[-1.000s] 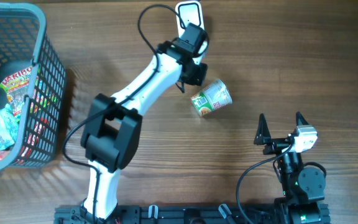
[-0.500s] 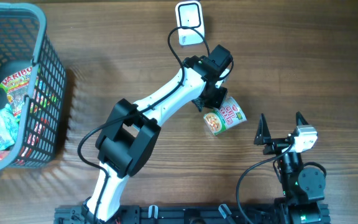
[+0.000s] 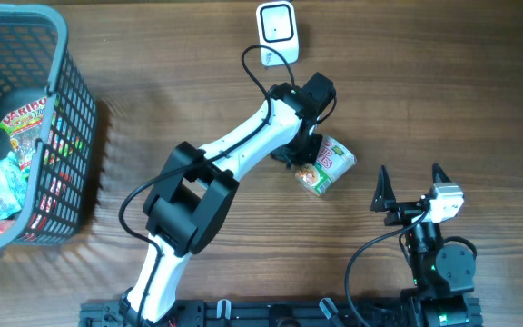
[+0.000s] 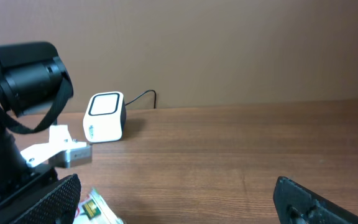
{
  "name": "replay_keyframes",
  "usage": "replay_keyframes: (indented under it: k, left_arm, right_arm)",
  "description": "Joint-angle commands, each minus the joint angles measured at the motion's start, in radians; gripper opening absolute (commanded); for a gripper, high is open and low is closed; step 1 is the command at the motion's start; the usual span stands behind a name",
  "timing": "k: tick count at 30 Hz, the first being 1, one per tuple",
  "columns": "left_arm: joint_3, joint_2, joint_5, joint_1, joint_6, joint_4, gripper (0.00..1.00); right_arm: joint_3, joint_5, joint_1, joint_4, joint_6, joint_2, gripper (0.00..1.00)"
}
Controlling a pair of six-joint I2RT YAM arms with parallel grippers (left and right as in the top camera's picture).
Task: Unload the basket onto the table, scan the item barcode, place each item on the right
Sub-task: 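Rotate the cup noodle under the scanner with the left gripper, then release the cup noodle on the table and withdraw left gripper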
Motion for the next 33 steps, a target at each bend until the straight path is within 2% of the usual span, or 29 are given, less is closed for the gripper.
replay_keyframes:
  k: [1,8,11,15,18,23,25,30,31,32,33]
  left_arm:
    - [-0.013,0.031,0.066,0.003,-0.042,-0.021,0.09]
    - [-0.013,0.037,0.180,0.010,-0.091,-0.061,0.14]
    - [-0.013,0.037,0.288,0.027,-0.091,-0.061,0.14]
    - [-0.012,0.037,0.301,0.055,-0.090,-0.069,0.11]
    - [-0.009,0.034,0.217,0.093,-0.090,-0.069,0.04]
    - [0.061,-0.043,0.079,0.164,-0.091,-0.079,0.04]
    - [0.095,-0.082,0.068,0.191,-0.091,-0.085,0.04]
    - [0.265,-0.176,-0.005,0.294,-0.069,-0.190,0.04]
    - [0.354,-0.203,-0.010,0.340,-0.040,-0.244,0.04]
    - [0.413,-0.218,-0.011,0.374,-0.034,-0.277,0.08]
    - [0.494,-0.238,-0.011,0.425,-0.034,-0.315,0.24]
  right_arm:
    - [-0.001,-0.011,-0.004,0.003,-0.003,-0.004,0.99]
    - [-0.001,-0.011,-0.004,0.003,-0.004,-0.004,1.00]
    - [-0.001,-0.011,-0.004,0.003,-0.003,-0.004,1.00]
    - [-0.001,-0.011,-0.004,0.003,-0.003,-0.004,1.00]
    - [-0.001,-0.011,-0.004,0.003,-0.004,-0.004,1.00]
    - [-0.001,-0.011,-0.004,0.003,-0.004,-0.004,1.00]
    - [-0.001,-0.011,-0.004,0.003,-0.003,-0.004,1.00]
    - [-0.001,-0.011,-0.004,0.003,-0.003,-0.004,1.00]
    - [-0.001,-0.011,-0.004,0.003,-0.004,-0.004,1.00]
    - [-0.001,-0.011,-0.004,0.003,-0.003,-0.004,1.00]
    - [-0.001,-0.011,-0.004,0.003,-0.004,-0.004,1.00]
